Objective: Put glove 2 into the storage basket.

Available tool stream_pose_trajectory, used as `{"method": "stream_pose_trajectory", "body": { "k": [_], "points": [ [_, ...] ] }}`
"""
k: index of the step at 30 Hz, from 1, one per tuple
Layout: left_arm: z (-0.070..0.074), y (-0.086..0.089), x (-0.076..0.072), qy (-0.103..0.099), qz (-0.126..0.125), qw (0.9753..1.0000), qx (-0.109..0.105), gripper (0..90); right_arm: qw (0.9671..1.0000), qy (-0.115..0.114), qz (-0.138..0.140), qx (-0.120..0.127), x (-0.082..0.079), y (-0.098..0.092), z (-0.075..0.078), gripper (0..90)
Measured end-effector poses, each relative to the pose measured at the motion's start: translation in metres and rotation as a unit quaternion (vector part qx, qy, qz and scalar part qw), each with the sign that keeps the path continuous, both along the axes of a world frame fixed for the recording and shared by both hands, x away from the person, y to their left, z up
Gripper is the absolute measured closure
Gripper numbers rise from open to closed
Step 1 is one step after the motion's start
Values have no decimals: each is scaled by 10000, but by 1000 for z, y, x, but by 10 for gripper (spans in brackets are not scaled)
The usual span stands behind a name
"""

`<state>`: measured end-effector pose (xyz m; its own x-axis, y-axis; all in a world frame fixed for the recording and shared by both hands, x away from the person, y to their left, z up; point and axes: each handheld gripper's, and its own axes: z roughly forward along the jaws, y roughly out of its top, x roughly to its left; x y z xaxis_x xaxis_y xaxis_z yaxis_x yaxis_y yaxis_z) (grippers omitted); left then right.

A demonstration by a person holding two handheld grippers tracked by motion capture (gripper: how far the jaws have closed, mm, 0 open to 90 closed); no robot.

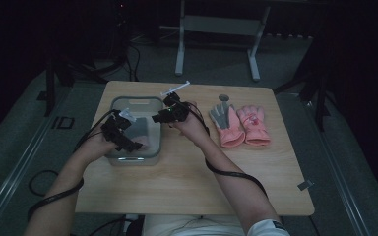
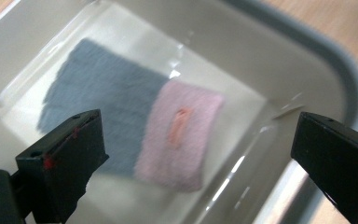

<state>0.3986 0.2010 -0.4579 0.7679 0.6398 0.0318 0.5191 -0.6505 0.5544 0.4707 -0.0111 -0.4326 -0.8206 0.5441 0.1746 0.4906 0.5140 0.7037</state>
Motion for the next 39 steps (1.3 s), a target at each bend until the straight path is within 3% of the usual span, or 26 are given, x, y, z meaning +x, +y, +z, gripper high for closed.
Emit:
{"method": "stream_pose_trajectory", "body": {
  "k": [5, 9, 12, 17, 23, 26, 35, 39],
  "points": [
    [5, -19, -3, -25, -204, 9994, -287, 25, 10000, -86, -10, -18, -7, -22, -2, 540],
    [6, -36, -6, -148, -386, 9984, -383, 25, 9999, -96, -56, 13, -9, -40, -3, 505],
    [8, -48, -8, -156, -537, 9970, -543, 25, 9998, -130, -131, 29, -10, -55, -3, 509],
    [11, -72, -14, -159, -859, 9943, -613, 25, 9996, -219, -182, 22, -11, -78, -5, 540],
    [9, -98, -26, -273, -1209, 9902, -646, 18, 9988, -400, -259, 96, -14, -109, -5, 566],
    [6, -108, -30, -312, -1361, 9886, -565, 18, 9983, -451, -355, 123, -12, -123, -5, 569],
    [-7, -137, -47, -350, -1746, 9819, -649, 18, 9946, -747, -722, -64, -6, -164, -8, 583],
    [-20, -147, -56, -377, -1853, 9806, -527, 18, 9918, -882, -906, -208, -2, -183, -9, 589]
  ]
}}
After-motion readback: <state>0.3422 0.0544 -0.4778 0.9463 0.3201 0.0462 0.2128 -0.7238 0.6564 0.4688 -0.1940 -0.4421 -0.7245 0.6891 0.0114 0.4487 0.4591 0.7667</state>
